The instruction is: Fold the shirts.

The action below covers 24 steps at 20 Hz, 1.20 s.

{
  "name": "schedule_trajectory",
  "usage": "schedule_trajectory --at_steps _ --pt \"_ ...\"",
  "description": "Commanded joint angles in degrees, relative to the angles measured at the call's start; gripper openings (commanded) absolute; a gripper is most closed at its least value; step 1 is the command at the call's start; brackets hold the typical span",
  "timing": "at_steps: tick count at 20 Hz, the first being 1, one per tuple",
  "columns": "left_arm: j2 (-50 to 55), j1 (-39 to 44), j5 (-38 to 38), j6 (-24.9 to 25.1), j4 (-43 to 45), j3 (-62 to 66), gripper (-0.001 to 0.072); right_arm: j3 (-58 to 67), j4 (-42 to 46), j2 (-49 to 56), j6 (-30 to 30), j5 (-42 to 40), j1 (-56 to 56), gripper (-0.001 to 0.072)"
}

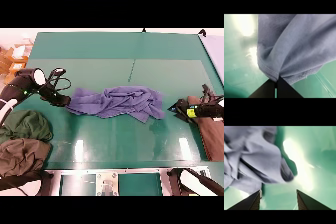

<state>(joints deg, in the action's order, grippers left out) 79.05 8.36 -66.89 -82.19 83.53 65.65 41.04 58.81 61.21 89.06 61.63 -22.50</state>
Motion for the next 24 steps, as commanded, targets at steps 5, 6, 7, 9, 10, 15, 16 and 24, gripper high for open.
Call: schedule_trajectory --at_steps 5,6,7,9,10,15,16,24 --pt "0.0 0.0 0.3 0.2 -0.1 0.0 0.0022 -7.5 -17.3 8.5 -13.9 -8.3 -1.5 0.0511" --pt "0.0 0.0 0.3 0.2 -0.2 0.0 0.0022 -7.3 -20.7 10.8 -17.2 -9.4 -1.5 0.0511" --pt "0.0 0.0 0.4 0.2 -0.2 0.0 0.0022 -6.8 -23.5 13.1 -19.6 -9.9 -1.5 0.051" --pt "0.0 0.0 0.4 0.2 -0.2 0.0 0.0022 -5.4 -26.5 16.2 -22.2 -10.0 -1.5 0.0507" --pt "0.0 0.0 0.4 0.2 -0.2 0.0 0.0022 -4.9 -27.2 17.2 -22.3 -10.0 -1.5 0.0475" --pt "0.0 0.0 0.4 0.2 -0.1 0.0 0.0022 -4.1 -30.8 17.6 -27.1 -5.1 -1.6 0.0015" --pt "0.0 0.0 0.4 0.2 0.1 0.0 0.0022 -2.8 -30.8 17.6 -27.2 -3.8 -1.6 0.0014" --pt "0.0 -6.6 -3.3 -2.6 15.7 0.1 0.0022 16.2 -19.8 17.6 -17.2 -0.1 -3.5 0.0013"
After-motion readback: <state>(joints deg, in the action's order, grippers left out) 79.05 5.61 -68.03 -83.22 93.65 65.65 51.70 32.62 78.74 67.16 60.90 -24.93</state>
